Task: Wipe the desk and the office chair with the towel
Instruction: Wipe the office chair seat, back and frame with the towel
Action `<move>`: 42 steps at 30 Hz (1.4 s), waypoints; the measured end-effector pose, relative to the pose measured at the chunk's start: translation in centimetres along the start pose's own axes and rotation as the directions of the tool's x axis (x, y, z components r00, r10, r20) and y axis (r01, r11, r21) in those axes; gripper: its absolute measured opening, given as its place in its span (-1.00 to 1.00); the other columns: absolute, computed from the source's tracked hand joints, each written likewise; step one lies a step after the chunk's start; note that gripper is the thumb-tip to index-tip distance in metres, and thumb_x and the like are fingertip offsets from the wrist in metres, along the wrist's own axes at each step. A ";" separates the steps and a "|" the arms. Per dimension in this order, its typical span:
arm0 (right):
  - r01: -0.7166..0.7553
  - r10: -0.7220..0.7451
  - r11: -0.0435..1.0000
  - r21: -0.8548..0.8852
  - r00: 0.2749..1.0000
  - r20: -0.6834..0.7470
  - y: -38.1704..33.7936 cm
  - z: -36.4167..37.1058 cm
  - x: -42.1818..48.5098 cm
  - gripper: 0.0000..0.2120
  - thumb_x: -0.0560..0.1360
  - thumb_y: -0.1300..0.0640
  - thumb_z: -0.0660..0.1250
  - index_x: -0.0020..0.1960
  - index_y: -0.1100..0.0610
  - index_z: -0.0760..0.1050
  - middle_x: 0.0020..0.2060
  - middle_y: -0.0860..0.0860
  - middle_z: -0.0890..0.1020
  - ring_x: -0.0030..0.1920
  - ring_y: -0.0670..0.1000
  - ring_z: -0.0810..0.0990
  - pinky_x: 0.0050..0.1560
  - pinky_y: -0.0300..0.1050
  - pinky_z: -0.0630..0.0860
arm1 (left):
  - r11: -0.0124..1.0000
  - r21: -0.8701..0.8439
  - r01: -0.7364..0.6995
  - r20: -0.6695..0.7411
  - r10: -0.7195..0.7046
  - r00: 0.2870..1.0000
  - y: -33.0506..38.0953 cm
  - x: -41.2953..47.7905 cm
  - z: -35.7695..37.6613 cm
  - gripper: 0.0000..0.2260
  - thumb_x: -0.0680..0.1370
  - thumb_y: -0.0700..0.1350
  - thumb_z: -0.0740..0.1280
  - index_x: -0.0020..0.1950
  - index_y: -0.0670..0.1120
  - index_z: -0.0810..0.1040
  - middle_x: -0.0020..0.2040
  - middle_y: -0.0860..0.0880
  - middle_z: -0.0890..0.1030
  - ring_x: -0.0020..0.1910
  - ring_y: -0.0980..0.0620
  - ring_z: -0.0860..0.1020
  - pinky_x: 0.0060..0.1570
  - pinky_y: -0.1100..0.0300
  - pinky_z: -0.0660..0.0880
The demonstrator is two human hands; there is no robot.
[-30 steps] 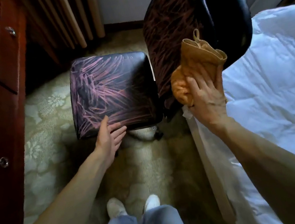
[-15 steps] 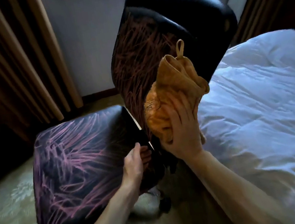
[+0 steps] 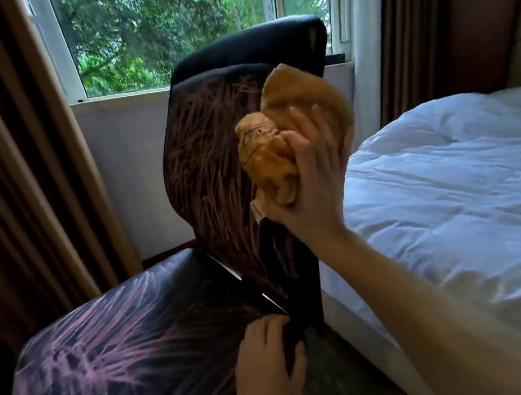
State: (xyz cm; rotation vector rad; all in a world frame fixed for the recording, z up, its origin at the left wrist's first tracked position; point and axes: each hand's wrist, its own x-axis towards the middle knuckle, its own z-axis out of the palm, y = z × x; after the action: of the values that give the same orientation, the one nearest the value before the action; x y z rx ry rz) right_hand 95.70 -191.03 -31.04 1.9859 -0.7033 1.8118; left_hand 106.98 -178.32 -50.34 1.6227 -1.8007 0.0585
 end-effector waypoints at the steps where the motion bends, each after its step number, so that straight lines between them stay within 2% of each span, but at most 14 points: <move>1: -0.030 0.030 0.999 -0.017 1.000 0.009 0.3 0.3 0.7 -0.30 0.29 -0.03 0.53 0.33 0.19 0.41 0.52 0.24 0.38 0.59 0.32 0.23 0.52 0.46 0.09 | 0.996 0.072 -0.051 0.067 0.046 0.997 0.2 -0.6 0.4 -0.52 0.31 0.02 0.62 0.18 -0.08 0.69 0.15 -0.02 0.68 0.13 0.01 0.65 0.08 0.16 0.61; 3: -0.090 0.093 0.995 -0.030 0.991 0.099 0.7 1.1 1.4 -0.26 0.24 -0.02 0.50 0.35 0.23 0.45 0.57 0.25 0.29 0.61 0.34 0.15 0.55 0.40 0.07 | 0.958 0.250 -0.139 0.161 0.101 0.982 -0.3 -1.5 1.1 -0.53 0.31 0.10 0.56 0.14 -0.10 0.74 0.21 -0.09 0.70 0.18 -0.06 0.69 0.19 0.11 0.58; 6: -0.167 0.167 0.986 -0.021 0.960 0.227 1.0 2.3 -0.3 -0.23 0.28 -0.12 0.40 0.40 0.26 0.46 0.60 0.28 0.21 0.62 0.37 0.09 0.54 0.42 0.13 | 0.903 0.388 -0.186 0.275 0.079 0.958 -4.0 -2.6 1.9 -0.43 0.33 0.14 0.37 0.20 -0.18 0.72 0.34 -0.21 0.61 0.39 -0.18 0.51 0.42 0.03 0.22; 9: -0.215 0.195 0.975 0.049 0.944 0.265 1.0 3.0 -2.5 -0.17 0.27 -0.15 0.36 0.40 0.33 0.46 0.56 0.33 0.26 0.58 0.42 0.14 0.49 0.46 0.21 | 0.812 0.515 -0.275 0.383 0.070 0.921 -6.6 -4.1 2.0 -0.34 0.34 0.16 0.35 0.31 -0.22 0.65 0.45 -0.29 0.49 0.49 -0.23 0.35 0.44 -0.08 0.21; 12: -0.260 0.231 0.963 0.067 0.928 0.292 1.1 3.8 -3.3 -0.16 0.26 -0.15 0.37 0.41 0.33 0.44 0.55 0.32 0.28 0.58 0.40 0.18 0.45 0.42 0.29 | 0.785 0.479 -0.392 0.471 0.147 0.870 -7.6 -5.1 2.5 -0.33 0.40 0.16 0.33 0.42 -0.17 0.57 0.51 -0.26 0.43 0.52 -0.21 0.39 0.48 -0.11 0.21; 15: -0.266 0.239 0.963 0.044 0.917 0.319 1.7 3.8 -3.2 -0.18 0.25 -0.12 0.39 0.40 0.29 0.44 0.57 0.28 0.28 0.57 0.38 0.22 0.43 0.39 0.33 | 0.835 0.448 -0.318 0.435 0.107 0.894 -7.9 -5.0 2.8 -0.33 0.42 0.17 0.43 0.40 -0.23 0.56 0.51 -0.27 0.43 0.53 -0.23 0.36 0.54 -0.11 0.15; 22: -0.165 0.163 0.986 -0.012 0.958 0.236 0.7 3.2 -4.0 -0.24 0.29 -0.17 0.38 0.35 0.28 0.49 0.54 0.28 0.34 0.57 0.35 0.24 0.56 0.31 0.12 | 0.814 0.499 -0.299 0.382 0.103 0.918 -8.6 -5.9 2.3 -0.30 0.45 0.15 0.33 0.48 -0.27 0.48 0.52 -0.25 0.43 0.51 -0.23 0.41 0.48 -0.17 0.20; 26: -0.123 0.125 0.992 -0.026 0.954 0.273 -0.7 1.3 -6.6 -0.24 0.39 -0.23 0.39 0.40 0.28 0.48 0.53 0.28 0.35 0.57 0.35 0.23 0.61 0.25 0.00 | 0.828 0.477 -0.296 0.373 0.114 0.921 -8.8 -7.1 1.3 -0.23 0.36 0.14 0.38 0.49 -0.25 0.48 0.54 -0.25 0.41 0.53 -0.21 0.39 0.49 -0.18 0.19; 31: 0.211 -0.156 0.973 -0.094 0.901 0.404 -2.0 -1.6 -8.9 -0.49 0.41 0.03 0.60 0.27 0.23 0.62 0.42 0.24 0.53 0.48 0.36 0.42 0.60 0.31 0.07 | 0.846 0.472 -0.248 0.390 0.052 0.919 -8.6 -7.9 0.2 -0.19 0.27 0.16 0.40 0.44 -0.23 0.54 0.48 -0.27 0.46 0.46 -0.25 0.46 0.48 -0.19 0.16; 33: 0.296 -0.245 0.949 -0.107 0.907 0.344 -2.1 -3.2 -7.5 -0.52 0.39 0.03 0.62 0.24 0.19 0.64 0.34 0.22 0.60 0.39 0.36 0.52 0.60 0.27 0.06 | 0.856 0.460 -0.237 0.364 0.062 0.929 -7.5 -7.2 0.0 -0.21 0.27 0.13 0.42 0.42 -0.26 0.55 0.48 -0.28 0.47 0.47 -0.26 0.45 0.49 -0.19 0.17; 35: 0.336 -0.302 0.934 -0.120 0.923 0.238 -2.2 -4.8 -4.8 -0.49 0.38 0.07 0.63 0.24 0.16 0.53 0.31 0.23 0.62 0.33 0.37 0.57 0.53 0.38 0.19 | 0.858 0.460 -0.227 0.336 0.068 0.939 -6.0 -5.9 0.0 -0.20 0.27 0.13 0.46 0.42 -0.29 0.54 0.46 -0.28 0.48 0.46 -0.27 0.46 0.50 -0.20 0.17; 37: 0.347 -0.333 0.924 -0.161 0.937 0.107 -2.0 -6.3 -1.1 -0.51 0.41 0.10 0.59 0.22 0.13 0.44 0.30 0.24 0.62 0.33 0.34 0.54 0.44 0.48 0.27 | 0.841 0.492 -0.226 0.347 0.048 0.937 -4.6 -4.5 0.1 -0.19 0.26 0.19 0.43 0.37 -0.30 0.57 0.40 -0.28 0.55 0.42 -0.27 0.51 0.47 -0.23 0.19; 39: 0.354 -0.358 0.915 -0.196 0.934 0.017 -1.6 -7.5 2.5 -0.58 0.43 0.11 0.53 0.20 0.14 0.45 0.31 0.26 0.59 0.36 0.31 0.47 0.46 0.49 0.22 | 0.817 0.533 -0.221 0.378 0.004 0.926 -3.2 -3.6 0.0 -0.24 0.29 0.25 0.33 0.27 -0.29 0.65 0.28 -0.26 0.64 0.32 -0.27 0.59 0.41 -0.26 0.24; 42: 0.367 -0.356 0.901 -0.230 0.930 0.091 -1.1 -8.3 5.6 -0.61 0.46 0.06 0.46 0.23 0.16 0.50 0.36 0.30 0.53 0.41 0.32 0.43 0.50 0.45 0.16 | 0.807 0.548 -0.222 0.419 -0.035 0.907 -2.1 -3.3 0.1 -0.31 0.34 0.28 0.28 0.16 -0.24 0.73 0.15 -0.19 0.72 0.23 -0.22 0.65 0.37 -0.28 0.45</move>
State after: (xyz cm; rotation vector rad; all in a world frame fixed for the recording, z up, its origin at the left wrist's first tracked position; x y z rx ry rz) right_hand 89.92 -186.02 -24.46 1.8540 -0.4996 1.3939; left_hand 108.67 -176.03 -52.96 2.0866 -2.3544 0.3826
